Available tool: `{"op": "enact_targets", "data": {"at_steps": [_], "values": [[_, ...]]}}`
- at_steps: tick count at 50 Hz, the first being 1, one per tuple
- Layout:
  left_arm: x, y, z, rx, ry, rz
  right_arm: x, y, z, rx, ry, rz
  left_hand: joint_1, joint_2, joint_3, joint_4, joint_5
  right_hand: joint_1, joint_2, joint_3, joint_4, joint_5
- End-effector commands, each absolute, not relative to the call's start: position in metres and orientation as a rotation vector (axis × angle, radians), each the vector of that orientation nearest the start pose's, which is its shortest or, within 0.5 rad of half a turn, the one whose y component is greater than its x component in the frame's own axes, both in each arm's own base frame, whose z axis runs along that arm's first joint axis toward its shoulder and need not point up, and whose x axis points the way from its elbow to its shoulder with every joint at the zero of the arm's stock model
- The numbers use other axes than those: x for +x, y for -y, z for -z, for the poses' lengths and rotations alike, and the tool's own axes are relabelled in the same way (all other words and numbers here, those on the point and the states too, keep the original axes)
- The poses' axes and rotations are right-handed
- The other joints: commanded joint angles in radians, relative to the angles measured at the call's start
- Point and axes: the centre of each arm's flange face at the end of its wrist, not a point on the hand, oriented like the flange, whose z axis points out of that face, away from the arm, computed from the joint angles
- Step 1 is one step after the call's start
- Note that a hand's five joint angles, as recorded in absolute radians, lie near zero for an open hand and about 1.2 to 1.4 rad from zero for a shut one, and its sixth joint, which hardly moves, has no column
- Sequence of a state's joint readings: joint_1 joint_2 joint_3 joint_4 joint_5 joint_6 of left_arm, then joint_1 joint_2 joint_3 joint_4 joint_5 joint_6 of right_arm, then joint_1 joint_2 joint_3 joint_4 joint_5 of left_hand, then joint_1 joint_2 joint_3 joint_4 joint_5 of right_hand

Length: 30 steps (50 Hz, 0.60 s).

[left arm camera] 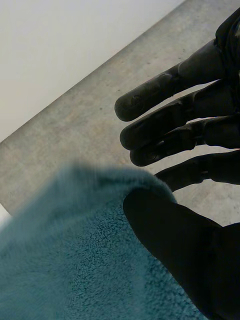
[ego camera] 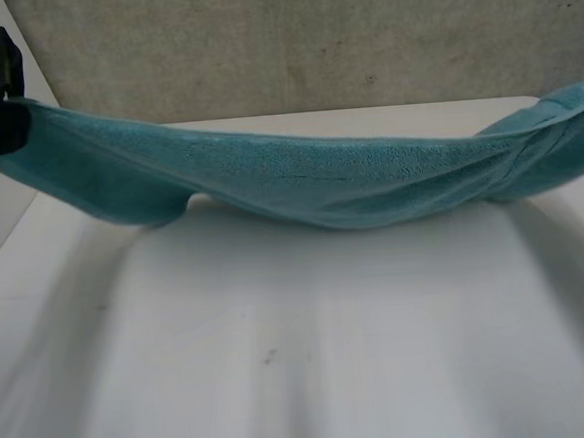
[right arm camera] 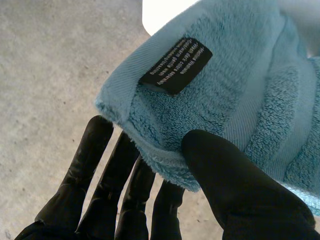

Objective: Fold the laundry

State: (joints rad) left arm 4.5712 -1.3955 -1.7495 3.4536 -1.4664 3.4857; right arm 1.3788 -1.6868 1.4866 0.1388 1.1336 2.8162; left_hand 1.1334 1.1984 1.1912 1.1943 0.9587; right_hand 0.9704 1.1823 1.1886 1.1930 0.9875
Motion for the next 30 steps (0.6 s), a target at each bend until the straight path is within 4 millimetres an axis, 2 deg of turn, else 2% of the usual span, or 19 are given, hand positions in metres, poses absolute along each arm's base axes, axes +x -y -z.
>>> {"op": "enact_targets", "data": {"at_steps": [1, 3, 4, 9, 12, 15, 16, 17, 19, 20, 21, 22, 23, 25, 26, 27, 28, 29, 30], "values": [[-0.185, 0.266, -0.295, 0.848, -1.915, 2.21, 0.116, 0.31, -0.316, -0.944, -2.394, 2.01, 0.263, 0.198, 0.205, 0.202, 0.263, 0.426, 0.214, 0.208, 0.203, 0.234], [-0.187, 0.275, -0.272, 0.899, -1.997, 2.111, 0.123, 0.316, -0.288, -1.078, -2.486, 1.838, 0.263, 0.198, 0.205, 0.202, 0.263, 0.426, 0.214, 0.208, 0.203, 0.234], [-0.188, 0.283, -0.25, 0.946, -2.058, 2.02, 0.125, 0.319, -0.28, -1.112, -2.517, 1.787, 0.263, 0.198, 0.205, 0.202, 0.263, 0.426, 0.214, 0.208, 0.203, 0.234], [-0.192, 0.308, -0.2, 1.087, -2.123, 1.818, 0.138, 0.331, -0.231, -1.219, -2.683, 1.536, 0.263, 0.198, 0.205, 0.202, 0.263, 0.426, 0.214, 0.208, 0.203, 0.234], [-0.194, 0.328, -0.183, 1.13, -2.086, 1.746, 0.143, 0.346, -0.211, -1.263, -2.762, 1.479, 0.263, 0.198, 0.205, 0.202, 0.263, 0.426, 0.214, 0.208, 0.203, 0.234], [-0.195, 0.347, -0.187, 1.102, -2.027, 1.747, 0.149, 0.368, -0.207, -1.281, -2.774, 1.547, 0.263, 0.198, 0.205, 0.202, 0.263, 0.426, 0.214, 0.208, 0.203, 0.234], [-0.196, 0.36, -0.196, 1.065, -1.983, 1.778, 0.152, 0.374, -0.209, -1.276, -2.761, 1.586, 0.263, 0.198, 0.205, 0.202, 0.263, 0.426, 0.214, 0.208, 0.203, 0.234], [-0.196, 0.36, -0.197, 1.065, -1.982, 1.778, 0.155, 0.38, -0.213, -1.271, -2.744, 1.634, 0.263, 0.198, 0.205, 0.202, 0.263, 0.426, 0.214, 0.208, 0.203, 0.234], [-0.2, 0.376, -0.222, 1.008, -1.893, 1.873, 0.159, 0.386, -0.219, -1.269, -2.718, 1.697, 0.263, 0.198, 0.205, 0.202, 0.263, 0.426, 0.214, 0.208, 0.203, 0.234], [-0.203, 0.382, -0.235, 0.987, -1.849, 1.921, 0.167, 0.398, -0.236, -1.25, -2.646, 1.852, 0.263, 0.198, 0.205, 0.202, 0.263, 0.426, 0.214, 0.208, 0.203, 0.234], [-0.203, 0.382, -0.235, 0.987, -1.849, 1.922, 0.167, 0.398, -0.236, -1.25, -2.645, 1.854, 0.263, 0.198, 0.205, 0.202, 0.263, 0.426, 0.214, 0.208, 0.203, 0.234], [-0.208, 0.391, -0.261, 0.934, -1.756, 2.028, 0.174, 0.408, -0.261, -1.197, -2.56, 2.043, 0.263, 0.198, 0.205, 0.202, 0.263, 0.426, 0.214, 0.208, 0.203, 0.234], [-0.213, 0.404, -0.31, 0.811, -1.571, 2.218, 0.179, 0.419, -0.292, -1.098, -2.44, 2.271, 0.263, 0.198, 0.205, 0.202, 0.263, 0.426, 0.214, 0.208, 0.203, 0.234], [-0.213, 0.408, -0.346, 0.704, -1.425, 2.352, 0.183, 0.433, -0.356, -0.821, -2.113, 2.702, 0.263, 0.198, 0.205, 0.202, 0.263, 0.426, 0.214, 0.208, 0.203, 0.234], [-0.212, 0.407, -0.364, 0.645, -1.35, 2.417, 0.183, 0.433, -0.373, -0.75, -2.012, 2.796, 0.263, 0.198, 0.205, 0.202, 0.263, 0.426, 0.214, 0.208, 0.203, 0.234], [-0.208, 0.402, -0.398, 0.529, -1.207, 2.529, 0.182, 0.431, -0.389, -0.685, -1.92, 2.878, 0.263, 0.198, 0.205, 0.202, 0.263, 0.426, 0.214, 0.208, 0.203, 0.234], [-0.206, 0.399, -0.413, 0.471, -1.141, 2.577, 0.18, 0.428, -0.404, -0.621, -1.834, 2.95, 0.263, 0.198, 0.205, 0.202, 0.263, 0.426, 0.214, 0.208, 0.203, 0.234], [-0.203, 0.397, -0.424, 0.415, -1.085, 2.613, 0.178, 0.417, -0.433, -0.526, -1.663, 3.064, 0.263, 0.198, 0.205, 0.202, 0.263, 0.426, 0.214, 0.208, 0.203, 0.234], [-0.198, 0.393, -0.442, 0.328, -0.989, 2.676, 0.177, 0.41, -0.445, -0.493, -1.593, 3.106, 0.263, 0.198, 0.205, 0.202, 0.263, 0.426, 0.214, 0.208, 0.203, 0.234]]}}
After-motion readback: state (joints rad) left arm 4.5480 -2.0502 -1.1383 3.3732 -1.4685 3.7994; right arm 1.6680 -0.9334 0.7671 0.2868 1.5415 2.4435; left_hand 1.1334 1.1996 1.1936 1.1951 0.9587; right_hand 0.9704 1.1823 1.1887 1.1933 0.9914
